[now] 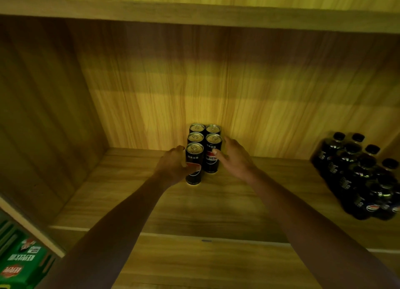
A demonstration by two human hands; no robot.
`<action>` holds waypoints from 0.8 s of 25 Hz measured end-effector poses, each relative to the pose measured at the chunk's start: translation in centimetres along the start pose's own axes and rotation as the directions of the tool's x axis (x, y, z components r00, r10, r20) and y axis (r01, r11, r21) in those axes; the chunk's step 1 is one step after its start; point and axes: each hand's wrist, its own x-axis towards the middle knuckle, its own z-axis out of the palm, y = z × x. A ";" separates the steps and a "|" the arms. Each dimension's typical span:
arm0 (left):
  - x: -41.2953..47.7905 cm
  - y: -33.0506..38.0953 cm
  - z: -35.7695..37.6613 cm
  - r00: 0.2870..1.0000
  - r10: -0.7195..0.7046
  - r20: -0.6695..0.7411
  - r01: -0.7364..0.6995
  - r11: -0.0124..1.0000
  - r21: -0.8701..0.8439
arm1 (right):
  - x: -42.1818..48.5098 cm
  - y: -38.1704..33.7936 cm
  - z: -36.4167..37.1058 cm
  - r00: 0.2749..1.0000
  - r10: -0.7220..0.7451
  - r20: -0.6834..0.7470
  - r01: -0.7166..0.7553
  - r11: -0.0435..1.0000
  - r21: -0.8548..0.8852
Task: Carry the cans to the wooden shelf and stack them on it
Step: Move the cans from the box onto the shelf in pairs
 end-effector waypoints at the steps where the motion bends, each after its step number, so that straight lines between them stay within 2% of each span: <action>1: -0.8 -0.1 -0.5 0.999 0.050 0.003 -0.050 0.994 0.097 | -0.7 -0.1 -0.5 1.000 -0.012 0.013 0.012 0.998 -0.068; 4: -3.6 -0.2 -2.1 0.985 0.166 0.055 -0.174 0.905 0.389 | -3.2 -0.5 -1.5 0.998 -0.042 0.045 0.052 0.964 -0.259; 7: -6.7 0.0 -2.7 0.961 0.250 0.119 -0.275 0.805 0.526 | -6.8 -1.5 -2.3 0.993 -0.062 0.098 0.097 0.903 -0.419; 11: -11.4 0.4 -2.9 0.949 0.279 0.147 -0.314 0.792 0.524 | -13.5 -3.3 -2.5 0.989 -0.096 0.110 0.139 0.850 -0.507; 15: -17.0 -0.6 -2.8 0.931 0.333 0.149 -0.363 0.804 0.471 | -20.7 -5.7 -2.1 0.995 -0.066 0.074 0.096 0.827 -0.554; 20: -25.1 -4.3 -1.5 0.926 0.327 0.187 -0.377 0.819 0.432 | -28.9 -8.5 1.8 0.994 -0.060 0.091 0.101 0.815 -0.571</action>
